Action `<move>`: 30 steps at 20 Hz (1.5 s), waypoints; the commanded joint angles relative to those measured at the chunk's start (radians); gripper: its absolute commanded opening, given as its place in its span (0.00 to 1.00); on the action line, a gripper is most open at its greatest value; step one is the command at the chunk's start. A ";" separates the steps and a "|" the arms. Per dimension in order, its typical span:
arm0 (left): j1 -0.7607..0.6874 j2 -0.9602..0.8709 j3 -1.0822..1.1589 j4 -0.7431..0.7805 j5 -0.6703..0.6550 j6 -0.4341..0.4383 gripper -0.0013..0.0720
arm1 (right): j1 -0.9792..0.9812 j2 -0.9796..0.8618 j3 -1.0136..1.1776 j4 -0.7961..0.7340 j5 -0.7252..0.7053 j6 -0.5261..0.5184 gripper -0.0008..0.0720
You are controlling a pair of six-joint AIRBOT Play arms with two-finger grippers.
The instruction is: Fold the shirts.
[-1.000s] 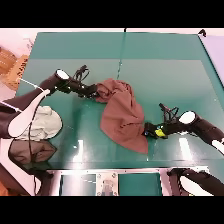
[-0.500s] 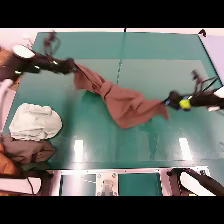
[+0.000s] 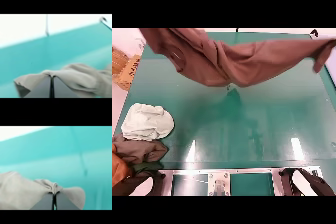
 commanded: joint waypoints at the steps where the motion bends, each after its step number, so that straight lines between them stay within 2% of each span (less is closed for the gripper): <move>1: 0.003 0.107 0.070 0.192 0.003 -0.009 0.04 | -0.040 0.085 0.066 -0.053 -0.029 0.000 0.03; 3: 0.003 0.121 0.074 0.267 -0.021 -0.047 0.04 | -0.043 0.107 0.063 -0.087 0.006 0.000 0.03; 5: 0.002 0.100 0.051 0.273 -0.090 -0.051 0.04 | -0.041 0.108 0.017 -0.083 0.053 0.000 0.03; 7: 0.002 0.061 -0.030 0.232 -0.132 -0.048 0.04 | -0.041 0.108 -0.106 -0.081 0.070 0.000 0.03; 9: 0.002 0.012 -0.166 0.149 -0.136 0.000 0.04 | -0.041 0.106 -0.298 -0.076 0.065 0.000 0.03; 12: 0.002 -0.103 -0.395 -0.059 -0.068 0.120 0.04 | -0.041 0.066 -0.647 -0.019 -0.065 -0.011 0.03; 14: 0.002 -0.217 -0.507 -0.222 -0.005 0.187 0.04 | -0.041 -0.002 -0.825 0.045 -0.183 -0.059 0.03; 15: -0.006 -0.286 -0.532 -0.283 0.012 0.220 0.04 | -0.041 -0.049 -0.874 0.066 -0.235 -0.079 0.03; 18: -0.064 -0.449 -0.533 -0.336 0.075 0.225 0.05 | -0.042 -0.190 -0.870 0.074 -0.313 -0.109 0.03; 19: -0.076 -0.471 -0.532 -0.337 0.102 0.205 0.08 | -0.043 -0.224 -0.845 0.072 -0.313 -0.110 0.03; 20: -0.075 -0.476 -0.528 -0.336 0.108 0.174 0.50 | -0.043 -0.249 -0.808 0.058 -0.311 -0.120 0.10; 21: -0.060 -0.471 -0.516 -0.332 0.090 0.133 0.84 | -0.044 -0.256 -0.762 0.018 -0.302 -0.127 0.24; 23: 0.002 -0.453 -0.455 -0.287 -0.056 0.060 0.87 | -0.059 -0.255 -0.653 -0.092 -0.246 -0.124 0.53; 24: 0.039 -0.441 -0.417 -0.240 -0.149 0.009 0.87 | -0.072 -0.254 -0.601 -0.145 -0.205 -0.092 0.62; 27: 0.119 -0.390 -0.357 -0.114 -0.370 -0.115 0.87 | -0.110 -0.250 -0.531 -0.228 -0.087 0.060 0.62; 30: 0.126 -0.311 -0.411 -0.004 -0.481 -0.193 0.87 | -0.081 -0.232 -0.621 -0.209 -0.044 0.079 0.62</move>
